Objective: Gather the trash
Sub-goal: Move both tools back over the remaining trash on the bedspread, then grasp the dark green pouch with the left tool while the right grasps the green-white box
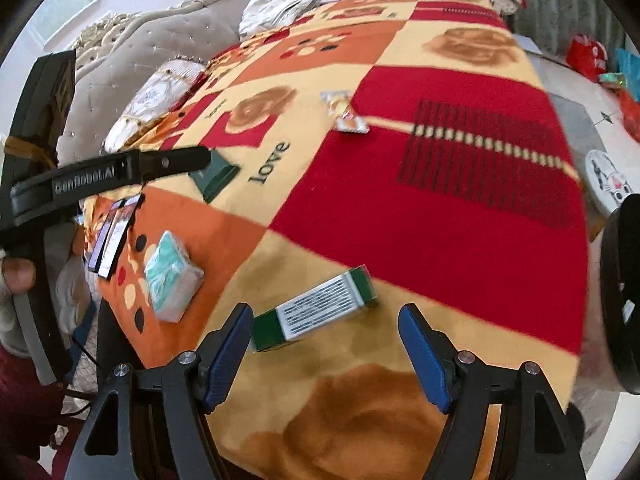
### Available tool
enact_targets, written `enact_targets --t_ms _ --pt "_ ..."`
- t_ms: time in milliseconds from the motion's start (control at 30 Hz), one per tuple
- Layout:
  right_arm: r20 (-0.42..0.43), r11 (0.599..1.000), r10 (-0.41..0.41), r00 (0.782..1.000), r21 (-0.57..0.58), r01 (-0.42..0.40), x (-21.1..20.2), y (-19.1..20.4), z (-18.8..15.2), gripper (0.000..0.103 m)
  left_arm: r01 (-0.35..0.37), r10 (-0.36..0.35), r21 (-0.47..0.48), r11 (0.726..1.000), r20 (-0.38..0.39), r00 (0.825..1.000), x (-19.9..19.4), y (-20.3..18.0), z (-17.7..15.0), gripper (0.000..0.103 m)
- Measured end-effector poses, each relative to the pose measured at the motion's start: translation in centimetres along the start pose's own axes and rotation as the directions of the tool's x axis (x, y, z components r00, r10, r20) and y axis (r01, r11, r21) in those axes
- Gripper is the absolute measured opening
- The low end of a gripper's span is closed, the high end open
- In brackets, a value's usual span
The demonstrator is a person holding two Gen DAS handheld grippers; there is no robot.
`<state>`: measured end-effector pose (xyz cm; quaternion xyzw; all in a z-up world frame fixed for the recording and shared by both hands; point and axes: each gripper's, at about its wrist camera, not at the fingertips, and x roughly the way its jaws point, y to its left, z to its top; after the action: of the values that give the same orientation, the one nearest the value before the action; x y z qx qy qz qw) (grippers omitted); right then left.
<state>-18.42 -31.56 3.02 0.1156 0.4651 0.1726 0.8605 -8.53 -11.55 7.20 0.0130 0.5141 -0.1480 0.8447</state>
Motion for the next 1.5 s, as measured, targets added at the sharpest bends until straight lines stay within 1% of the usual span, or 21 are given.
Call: enact_targets --t_ms 200,267,300,333,367,433,533,667,733,767,800,833,933,1100,1133,1200,1267,1300,1367,1467,1500 --pt "-0.028 1.0 0.015 0.999 -0.021 -0.016 1.2 1.0 -0.2 0.073 -0.024 0.024 -0.048 0.999 -0.007 1.0 0.2 2.6 -0.2 0.056" --pt "-0.02 0.998 -0.005 1.0 -0.06 0.004 1.5 1.5 -0.1 0.073 -0.028 0.028 -0.062 0.998 -0.01 1.0 0.3 3.2 -0.2 0.056" --pt "-0.006 0.996 -0.021 1.0 -0.092 0.021 1.6 1.8 0.1 0.071 -0.028 0.028 -0.069 0.997 -0.012 1.0 0.3 3.5 -0.2 0.056" --pt "0.006 0.992 -0.036 0.999 -0.119 0.036 1.8 1.9 0.2 0.063 -0.029 0.028 -0.073 0.997 -0.013 1.0 0.3 3.6 -0.2 0.056" --pt "0.01 0.99 -0.043 0.999 -0.131 0.044 1.8 1.8 0.4 0.06 -0.029 0.028 -0.077 0.997 -0.014 1.0 0.4 3.8 -0.2 0.056" --pt "0.016 0.987 -0.075 0.997 -0.139 0.077 2.1 1.2 1.0 0.059 -0.031 0.03 -0.079 0.996 -0.013 0.999 0.3 4.1 -0.3 0.056" --pt "0.048 0.989 -0.098 0.994 -0.106 0.103 2.0 -0.5 2.2 0.059 -0.035 0.034 -0.087 0.996 -0.013 0.999 0.3 4.5 -0.3 0.056" --pt "0.043 0.998 -0.063 0.997 -0.029 0.064 1.5 -2.0 3.1 0.059 -0.036 0.034 -0.115 0.993 -0.02 0.999 0.6 5.4 -0.3 0.056" --pt "0.044 0.997 -0.069 0.997 -0.034 0.07 1.2 -1.9 3.2 0.061 -0.03 0.027 -0.138 0.99 -0.028 0.999 0.9 5.8 -0.2 0.056" --pt "0.043 0.996 -0.071 0.997 -0.042 0.073 1.2 -1.8 3.1 0.063 -0.022 0.017 -0.152 0.988 -0.034 0.999 1.2 6.0 -0.2 0.056" --pt "0.044 0.996 -0.07 0.997 -0.052 0.072 1.1 -1.7 3.1 0.068 -0.008 0.001 -0.172 0.985 -0.041 0.999 1.5 6.3 -0.1 0.056" --pt "0.05 0.996 -0.061 0.997 -0.058 0.064 0.8 -1.7 3.0 0.07 -0.001 -0.008 -0.185 0.983 -0.045 0.999 1.7 6.5 0.0 0.056" --pt "0.061 0.998 -0.036 0.997 -0.044 0.039 0.1 -2.1 2.9 0.071 0.001 -0.014 -0.224 0.975 -0.055 0.998 2.7 7.0 0.2 0.056" --pt "0.065 0.999 -0.039 0.997 -0.029 0.041 -0.3 -2.7 2.9 0.072 -0.006 -0.02 -0.279 0.96 -0.091 0.996 5.3 7.3 1.0 0.057" --pt "0.067 0.999 -0.038 0.997 -0.029 0.04 -0.4 -2.7 2.9 0.073 -0.008 -0.016 -0.283 0.959 -0.083 0.996 5.6 7.2 1.2 0.061" --pt "0.07 0.999 -0.04 0.997 -0.026 0.042 -0.6 -2.8 2.9 0.073 -0.026 0.003 -0.282 0.959 -0.083 0.997 6.1 6.6 2.0 0.063" --pt "0.071 0.999 -0.038 0.997 -0.014 0.039 -0.7 -2.9 2.9 0.073 -0.021 -0.001 -0.265 0.964 -0.084 0.997 6.5 5.8 2.6 0.065" --pt "0.071 0.999 -0.035 0.997 -0.006 0.036 -0.8 -3.0 2.9 0.073 -0.006 -0.015 -0.241 0.97 -0.084 0.996 7.0 5.1 3.1 0.065" --pt "0.071 1.0 -0.027 0.997 0.0 0.027 -0.7 -3.0 2.9 0.074 -0.001 -0.015 -0.195 0.981 -0.081 0.997 7.4 3.9 3.6 0.065" --pt "0.065 1.0 -0.029 0.997 -0.002 0.029 -0.3 -3.2 3.1 0.074 0.064 -0.076 -0.125 0.99 -0.097 0.992 8.0 2.0 4.1 0.065" --pt "0.064 1.0 -0.03 0.998 -0.006 0.03 -0.2 -3.2 3.2 0.074 0.066 -0.077 -0.112 0.992 -0.101 0.992 8.0 1.8 4.2 0.065"
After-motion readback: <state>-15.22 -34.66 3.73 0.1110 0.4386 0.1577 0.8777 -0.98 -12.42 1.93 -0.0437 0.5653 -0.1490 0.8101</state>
